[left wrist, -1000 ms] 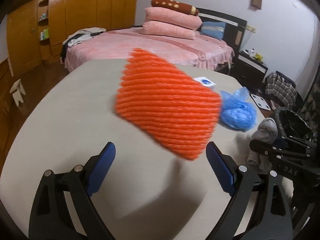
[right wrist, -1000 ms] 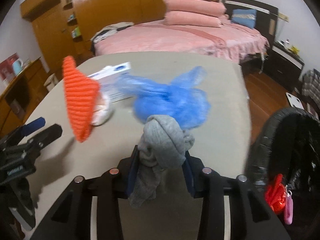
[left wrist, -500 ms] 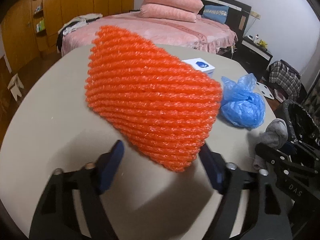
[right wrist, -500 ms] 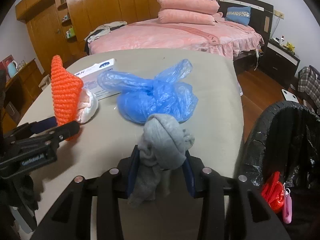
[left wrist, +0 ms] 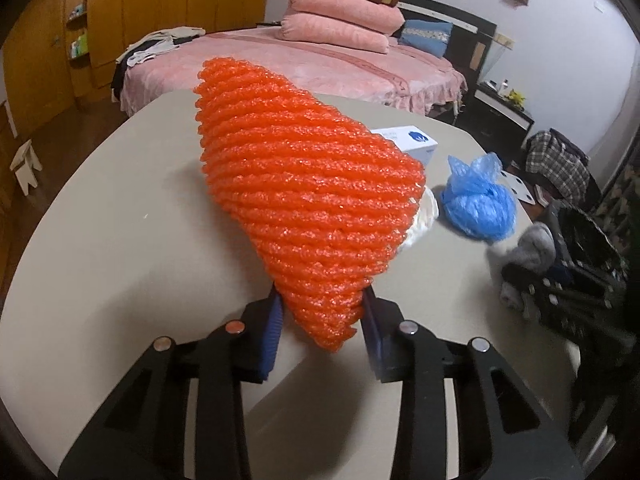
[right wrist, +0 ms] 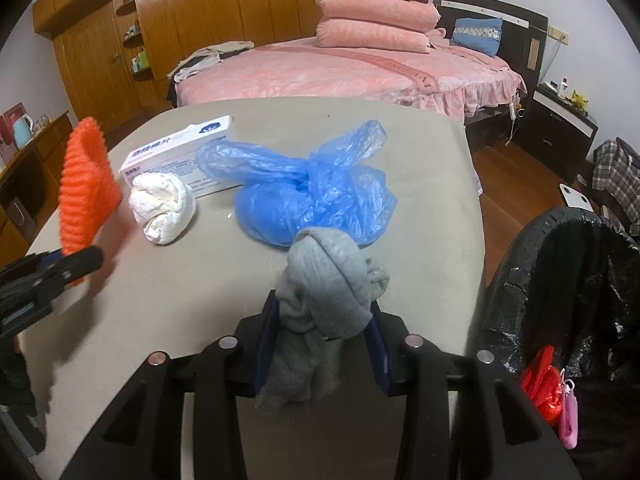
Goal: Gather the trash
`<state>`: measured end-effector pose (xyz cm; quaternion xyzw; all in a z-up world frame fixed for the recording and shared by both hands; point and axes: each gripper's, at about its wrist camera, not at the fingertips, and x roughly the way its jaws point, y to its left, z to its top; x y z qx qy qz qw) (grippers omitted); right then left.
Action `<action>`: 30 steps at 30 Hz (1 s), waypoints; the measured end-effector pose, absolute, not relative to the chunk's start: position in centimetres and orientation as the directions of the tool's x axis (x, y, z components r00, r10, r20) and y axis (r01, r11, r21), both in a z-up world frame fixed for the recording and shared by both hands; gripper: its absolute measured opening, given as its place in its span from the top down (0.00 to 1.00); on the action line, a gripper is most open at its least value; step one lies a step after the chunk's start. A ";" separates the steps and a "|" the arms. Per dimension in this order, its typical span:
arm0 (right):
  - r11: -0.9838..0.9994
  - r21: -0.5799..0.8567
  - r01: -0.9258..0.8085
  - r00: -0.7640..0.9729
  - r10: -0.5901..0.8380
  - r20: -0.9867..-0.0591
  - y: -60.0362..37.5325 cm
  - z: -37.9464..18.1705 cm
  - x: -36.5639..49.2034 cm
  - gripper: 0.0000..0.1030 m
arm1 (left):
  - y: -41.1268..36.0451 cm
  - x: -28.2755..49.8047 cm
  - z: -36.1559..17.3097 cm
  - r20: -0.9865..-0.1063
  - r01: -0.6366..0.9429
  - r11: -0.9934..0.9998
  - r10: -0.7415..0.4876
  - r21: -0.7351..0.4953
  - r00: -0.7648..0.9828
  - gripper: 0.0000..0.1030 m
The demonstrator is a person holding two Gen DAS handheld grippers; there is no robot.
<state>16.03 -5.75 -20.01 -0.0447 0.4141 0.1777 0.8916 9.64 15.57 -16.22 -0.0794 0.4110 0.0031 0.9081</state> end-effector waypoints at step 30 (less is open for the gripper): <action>0.927 0.078 -0.366 0.580 0.293 -0.760 -5.7 -20.0 15.6 0.60 | 17.1 12.0 -17.3 -0.758 -0.169 0.969 -0.028 -0.182 0.651 0.15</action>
